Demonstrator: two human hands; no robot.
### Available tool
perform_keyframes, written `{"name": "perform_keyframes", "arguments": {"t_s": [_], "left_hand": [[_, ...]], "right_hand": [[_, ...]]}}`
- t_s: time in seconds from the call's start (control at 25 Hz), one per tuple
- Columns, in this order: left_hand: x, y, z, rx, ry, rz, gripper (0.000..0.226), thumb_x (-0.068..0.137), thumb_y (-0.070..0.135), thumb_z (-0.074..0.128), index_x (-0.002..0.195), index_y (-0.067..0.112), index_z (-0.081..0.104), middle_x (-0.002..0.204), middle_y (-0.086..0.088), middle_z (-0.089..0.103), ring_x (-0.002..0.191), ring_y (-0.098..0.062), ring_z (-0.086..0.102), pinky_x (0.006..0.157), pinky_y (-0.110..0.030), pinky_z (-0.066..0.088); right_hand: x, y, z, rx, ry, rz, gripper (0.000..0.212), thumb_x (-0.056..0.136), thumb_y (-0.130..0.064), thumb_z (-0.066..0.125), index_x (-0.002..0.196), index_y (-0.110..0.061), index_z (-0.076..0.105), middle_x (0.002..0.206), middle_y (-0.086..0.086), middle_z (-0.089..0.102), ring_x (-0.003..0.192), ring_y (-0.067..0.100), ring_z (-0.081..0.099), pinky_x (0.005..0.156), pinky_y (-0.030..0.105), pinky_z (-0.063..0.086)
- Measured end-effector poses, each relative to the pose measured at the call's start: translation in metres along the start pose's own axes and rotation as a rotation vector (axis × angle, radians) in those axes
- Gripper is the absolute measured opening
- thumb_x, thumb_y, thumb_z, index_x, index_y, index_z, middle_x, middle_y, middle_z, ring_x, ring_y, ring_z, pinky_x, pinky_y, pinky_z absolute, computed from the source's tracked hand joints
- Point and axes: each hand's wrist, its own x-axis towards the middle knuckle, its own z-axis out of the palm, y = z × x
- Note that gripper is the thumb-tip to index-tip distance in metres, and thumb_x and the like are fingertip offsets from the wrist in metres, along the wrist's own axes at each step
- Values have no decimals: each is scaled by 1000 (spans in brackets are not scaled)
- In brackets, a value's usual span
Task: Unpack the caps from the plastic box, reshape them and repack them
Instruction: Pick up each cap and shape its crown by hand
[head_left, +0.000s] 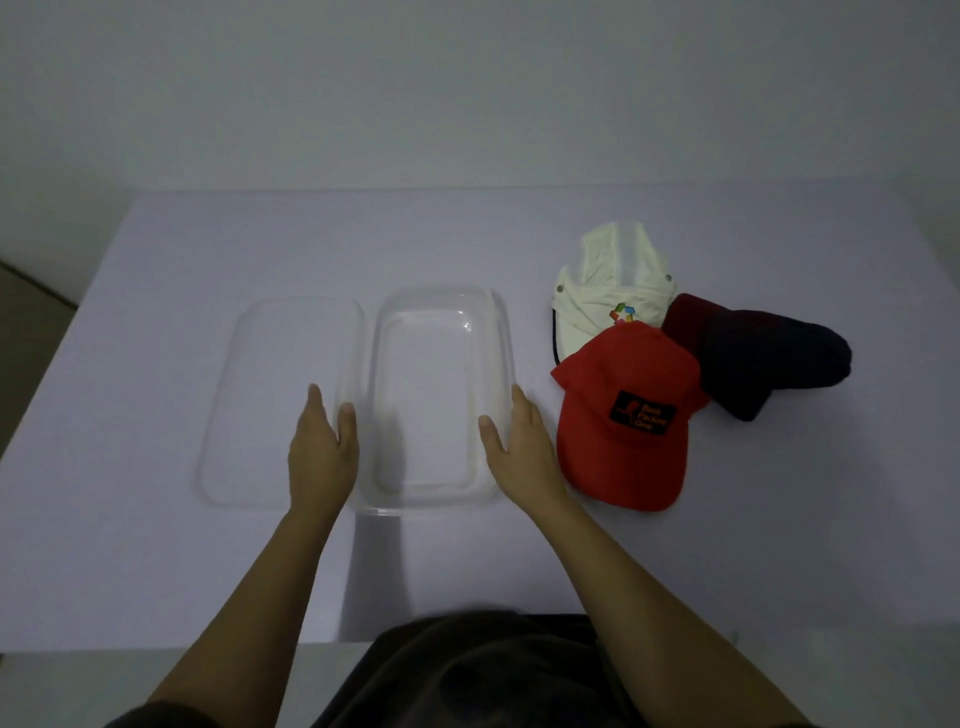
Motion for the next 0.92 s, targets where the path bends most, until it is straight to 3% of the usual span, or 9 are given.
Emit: {"name": "perform_keyframes", "arguments": {"t_s": [0.16,0.28,0.36,0.48,0.56,0.64,0.72,0.8,0.92], "left_hand": [[-22,53,23,-34,-2,281,50,99,23,39,146,6,28,152,-9,33,140,-21,31,110,-21,19],[-50,85,67,-53,-205,368,49,99,22,41,145,8,29,150,-7,35,138,-18,34,109,-17,19],[-70,99,97,-69,-375,396,49,99,22,43,145,10,30,149,-4,37,135,-15,38,106,-15,22],[-90,118,129,-164,-607,206,44,98,19,45,139,7,37,129,8,45,114,-8,46,90,-15,38],[-89,120,150,-189,-629,50,32,95,23,49,124,8,49,114,4,55,103,-14,53,74,-21,46],[-80,106,172,-213,-618,-31,40,84,42,55,115,16,52,114,-2,61,102,-22,60,84,-35,53],[-67,91,192,-244,-630,-132,65,73,59,60,123,20,46,125,-3,56,111,-24,57,95,-46,50],[-66,106,184,-338,-668,-224,59,78,45,67,122,16,41,126,-3,53,111,-24,55,97,-44,48],[-66,129,171,-498,-710,-381,53,80,12,63,128,10,41,124,-8,57,108,-27,58,93,-44,49]], "right_hand": [[-3,14,-38,133,385,-153,38,93,-14,53,130,-5,48,124,8,52,109,12,52,93,22,42],[-9,45,-80,132,602,-81,31,92,-10,54,122,-6,51,113,0,51,103,14,52,90,25,43],[-13,74,-103,106,660,50,35,92,-10,54,126,-4,48,118,6,49,109,19,50,95,29,41],[-20,115,-124,151,484,393,57,94,-25,54,141,0,32,141,20,39,129,28,40,106,36,34],[-24,125,-133,251,317,528,70,93,-35,55,146,-3,22,148,18,34,133,28,39,106,36,35],[-25,124,-138,343,242,534,75,90,-32,60,147,-4,21,146,16,39,129,27,45,97,30,40],[-23,120,-142,428,217,544,82,86,-25,67,147,-3,18,144,15,41,127,27,47,90,28,41],[-19,125,-146,527,158,587,86,82,-18,73,147,-5,20,142,12,43,126,27,49,92,30,44],[-17,129,-152,603,76,586,67,76,-8,76,135,-12,44,134,11,55,115,24,58,99,39,47]]}}
